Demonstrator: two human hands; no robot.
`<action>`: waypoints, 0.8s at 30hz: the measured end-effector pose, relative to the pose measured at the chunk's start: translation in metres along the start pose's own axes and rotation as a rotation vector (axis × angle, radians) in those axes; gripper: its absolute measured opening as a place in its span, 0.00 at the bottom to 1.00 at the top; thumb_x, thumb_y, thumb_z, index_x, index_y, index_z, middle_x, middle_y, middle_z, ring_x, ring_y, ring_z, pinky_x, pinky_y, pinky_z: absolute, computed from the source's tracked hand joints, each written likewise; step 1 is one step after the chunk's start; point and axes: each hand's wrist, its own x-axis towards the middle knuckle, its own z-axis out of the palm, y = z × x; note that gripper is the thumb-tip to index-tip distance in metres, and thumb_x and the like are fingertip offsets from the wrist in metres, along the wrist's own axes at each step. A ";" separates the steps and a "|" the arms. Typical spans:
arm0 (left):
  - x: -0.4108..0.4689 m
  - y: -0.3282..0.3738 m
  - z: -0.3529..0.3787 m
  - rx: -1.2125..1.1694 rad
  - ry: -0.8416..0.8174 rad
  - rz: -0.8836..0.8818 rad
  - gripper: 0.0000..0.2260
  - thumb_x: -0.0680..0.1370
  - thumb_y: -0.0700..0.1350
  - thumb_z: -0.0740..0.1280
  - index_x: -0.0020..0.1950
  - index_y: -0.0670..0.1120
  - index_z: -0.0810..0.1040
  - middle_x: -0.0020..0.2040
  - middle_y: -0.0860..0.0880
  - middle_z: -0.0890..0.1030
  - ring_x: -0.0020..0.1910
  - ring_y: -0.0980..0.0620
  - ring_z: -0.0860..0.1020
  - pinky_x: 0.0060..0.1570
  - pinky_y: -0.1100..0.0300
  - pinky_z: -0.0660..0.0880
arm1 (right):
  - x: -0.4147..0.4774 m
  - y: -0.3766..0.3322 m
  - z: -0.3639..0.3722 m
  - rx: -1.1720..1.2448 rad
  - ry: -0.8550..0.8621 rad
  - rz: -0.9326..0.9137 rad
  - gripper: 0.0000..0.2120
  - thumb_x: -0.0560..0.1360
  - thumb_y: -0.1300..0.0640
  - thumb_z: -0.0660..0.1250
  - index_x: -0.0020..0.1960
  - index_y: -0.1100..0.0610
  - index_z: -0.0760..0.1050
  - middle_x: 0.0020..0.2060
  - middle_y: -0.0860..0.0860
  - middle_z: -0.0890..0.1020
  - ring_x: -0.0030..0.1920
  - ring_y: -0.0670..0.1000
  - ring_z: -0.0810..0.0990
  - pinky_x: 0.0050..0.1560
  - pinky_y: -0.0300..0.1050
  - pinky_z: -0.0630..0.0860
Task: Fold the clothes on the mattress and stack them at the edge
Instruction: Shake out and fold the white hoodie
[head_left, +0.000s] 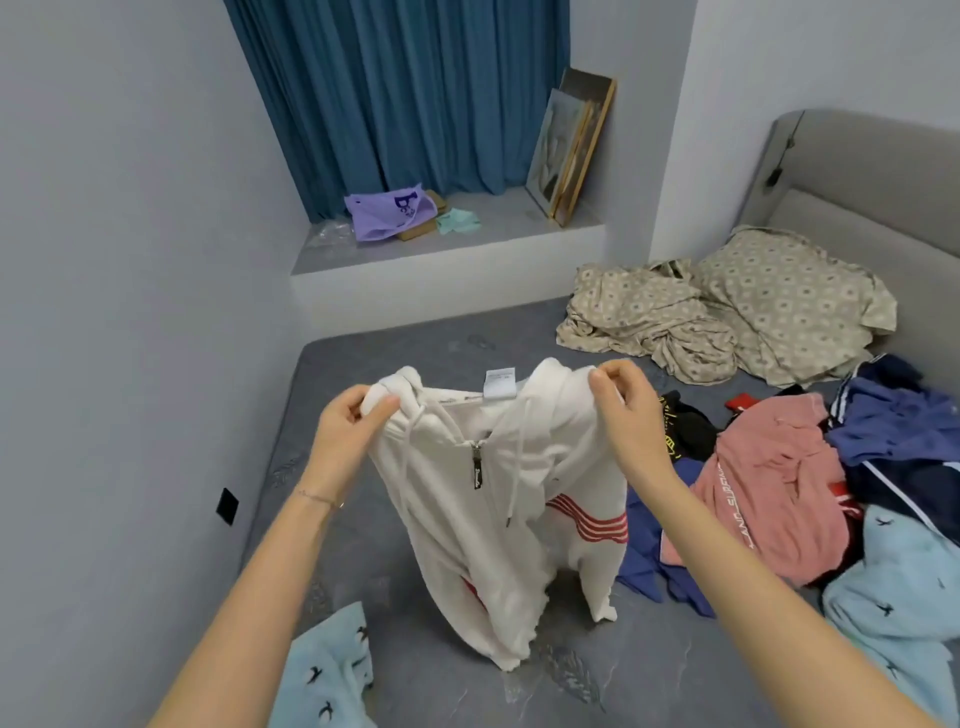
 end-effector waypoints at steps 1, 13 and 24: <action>-0.011 0.013 -0.005 -0.009 0.003 0.038 0.08 0.78 0.43 0.68 0.45 0.37 0.77 0.40 0.46 0.74 0.40 0.53 0.69 0.39 0.59 0.65 | -0.004 -0.011 -0.011 -0.001 0.004 -0.046 0.07 0.79 0.60 0.63 0.44 0.61 0.72 0.35 0.46 0.73 0.36 0.40 0.70 0.39 0.32 0.66; -0.140 0.124 0.018 0.001 0.135 0.253 0.06 0.71 0.47 0.72 0.37 0.49 0.77 0.34 0.54 0.76 0.36 0.57 0.72 0.38 0.62 0.69 | -0.053 -0.082 -0.121 -0.080 -0.056 -0.260 0.07 0.77 0.60 0.64 0.40 0.54 0.75 0.31 0.37 0.75 0.35 0.37 0.71 0.38 0.30 0.65; -0.106 0.102 0.004 0.107 0.225 0.178 0.08 0.72 0.42 0.74 0.34 0.47 0.78 0.30 0.58 0.76 0.31 0.63 0.72 0.33 0.71 0.67 | -0.011 -0.073 -0.090 -0.260 -0.161 -0.369 0.04 0.76 0.60 0.66 0.42 0.56 0.77 0.31 0.36 0.76 0.35 0.35 0.73 0.37 0.26 0.64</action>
